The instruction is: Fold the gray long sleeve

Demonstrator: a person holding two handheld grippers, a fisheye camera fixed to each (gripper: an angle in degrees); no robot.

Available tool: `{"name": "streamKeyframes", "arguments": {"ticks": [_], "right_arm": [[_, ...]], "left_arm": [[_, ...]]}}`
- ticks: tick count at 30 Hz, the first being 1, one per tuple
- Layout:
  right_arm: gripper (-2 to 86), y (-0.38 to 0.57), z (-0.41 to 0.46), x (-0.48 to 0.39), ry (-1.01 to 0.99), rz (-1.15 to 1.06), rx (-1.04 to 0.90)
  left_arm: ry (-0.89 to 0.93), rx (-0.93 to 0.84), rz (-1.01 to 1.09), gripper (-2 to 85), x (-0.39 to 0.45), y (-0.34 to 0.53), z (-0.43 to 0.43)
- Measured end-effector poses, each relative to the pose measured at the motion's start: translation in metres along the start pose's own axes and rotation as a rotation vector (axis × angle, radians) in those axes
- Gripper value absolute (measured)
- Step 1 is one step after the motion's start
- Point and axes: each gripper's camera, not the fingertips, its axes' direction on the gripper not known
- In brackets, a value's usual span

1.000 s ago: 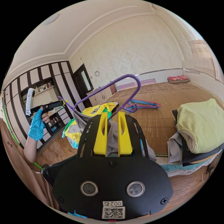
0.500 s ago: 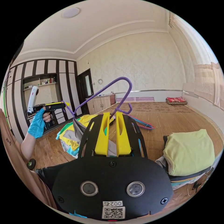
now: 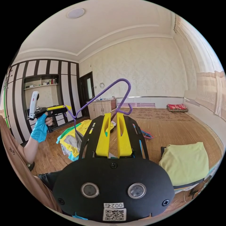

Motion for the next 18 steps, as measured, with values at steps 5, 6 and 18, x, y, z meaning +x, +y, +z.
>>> {"name": "streamKeyframes", "arguments": {"ticks": [5,6,18], "right_arm": [[4.9,-0.014,-0.006,-0.006,0.004,-0.024,0.027],[4.9,-0.017,-0.009,-0.006,0.005,-0.03,0.054],[4.2,-0.051,-0.03,-0.013,0.111,-0.101,0.167]], "left_arm": [[-0.008,0.018,0.018,0.0,-0.002,-0.015,0.0],[-0.008,0.028,0.021,0.0,-0.002,-0.019,0.0],[0.095,0.056,0.045,-0.9,0.005,-0.036,0.022]]}}
